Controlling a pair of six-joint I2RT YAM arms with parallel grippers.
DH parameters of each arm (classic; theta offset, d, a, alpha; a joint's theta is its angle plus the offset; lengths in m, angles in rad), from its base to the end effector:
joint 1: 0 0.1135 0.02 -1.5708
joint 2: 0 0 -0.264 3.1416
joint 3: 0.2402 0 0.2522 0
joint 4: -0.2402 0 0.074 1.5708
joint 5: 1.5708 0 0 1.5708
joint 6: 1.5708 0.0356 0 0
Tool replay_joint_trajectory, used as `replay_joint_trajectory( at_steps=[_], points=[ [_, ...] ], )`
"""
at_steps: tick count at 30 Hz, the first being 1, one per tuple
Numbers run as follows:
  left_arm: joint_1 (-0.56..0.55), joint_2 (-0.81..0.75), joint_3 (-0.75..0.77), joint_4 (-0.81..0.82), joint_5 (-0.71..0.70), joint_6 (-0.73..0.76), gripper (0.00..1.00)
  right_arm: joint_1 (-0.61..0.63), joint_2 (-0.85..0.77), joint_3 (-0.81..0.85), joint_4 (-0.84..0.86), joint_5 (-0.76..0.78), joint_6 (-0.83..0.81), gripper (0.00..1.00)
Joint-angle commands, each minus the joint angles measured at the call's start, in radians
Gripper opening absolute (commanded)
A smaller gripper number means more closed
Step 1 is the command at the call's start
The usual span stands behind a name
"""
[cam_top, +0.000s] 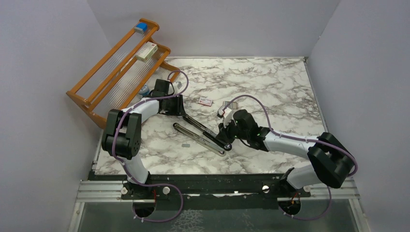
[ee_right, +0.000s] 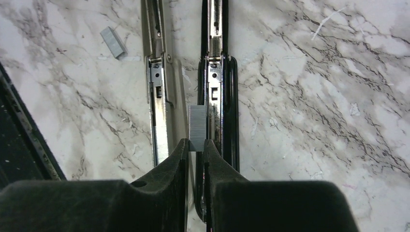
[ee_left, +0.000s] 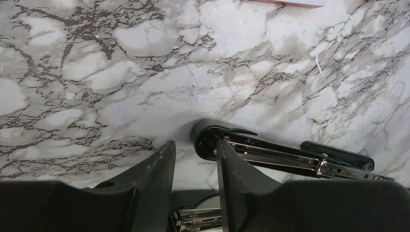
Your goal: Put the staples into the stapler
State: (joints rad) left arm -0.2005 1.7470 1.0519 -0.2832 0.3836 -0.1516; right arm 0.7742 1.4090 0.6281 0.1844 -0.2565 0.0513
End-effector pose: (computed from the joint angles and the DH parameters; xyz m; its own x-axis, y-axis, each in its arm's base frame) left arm 0.3429 -0.0833 0.1738 -0.8624 0.0324 -0.5051 0.2623 0.8821 -0.3912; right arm 0.1963 0.2046 0.1833 -0.4435 -0.3643 -0.8189 -0.8046 0.5643 0.1848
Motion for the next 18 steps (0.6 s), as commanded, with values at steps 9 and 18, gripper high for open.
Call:
replay_joint_trajectory(
  at_steps=[9,18],
  points=[
    [0.003,0.031,0.006,-0.037,-0.043,0.022,0.39,0.048,0.009,0.028,-0.033,0.175,-0.055,0.15],
    [0.003,0.029,0.006,-0.037,-0.043,0.023,0.39,0.051,0.020,0.034,-0.039,0.160,-0.055,0.15]
  ],
)
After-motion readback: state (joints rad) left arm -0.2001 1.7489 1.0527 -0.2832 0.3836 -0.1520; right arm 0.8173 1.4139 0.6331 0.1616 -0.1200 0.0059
